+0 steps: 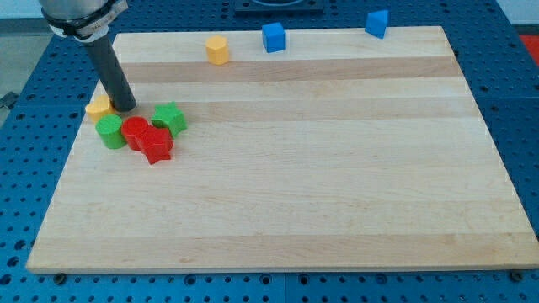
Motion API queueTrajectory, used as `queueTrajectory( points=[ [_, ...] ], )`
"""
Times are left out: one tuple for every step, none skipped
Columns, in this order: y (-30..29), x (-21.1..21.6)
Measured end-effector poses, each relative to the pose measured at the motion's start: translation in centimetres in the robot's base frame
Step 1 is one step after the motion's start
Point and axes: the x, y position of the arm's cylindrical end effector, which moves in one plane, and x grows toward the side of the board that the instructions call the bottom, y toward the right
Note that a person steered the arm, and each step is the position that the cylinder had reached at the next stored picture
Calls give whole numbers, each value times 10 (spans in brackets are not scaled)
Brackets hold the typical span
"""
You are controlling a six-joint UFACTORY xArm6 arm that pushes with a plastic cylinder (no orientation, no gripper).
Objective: Place your hand at left center of the board
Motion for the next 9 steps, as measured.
queueTrajectory(
  points=[
    [0,0],
    [2,-35],
    [-8,-59],
    [-14,-59],
    [-64,-60],
    [-65,-59],
    [-65,-36],
    [-65,-36],
    [-65,-27]
  ],
)
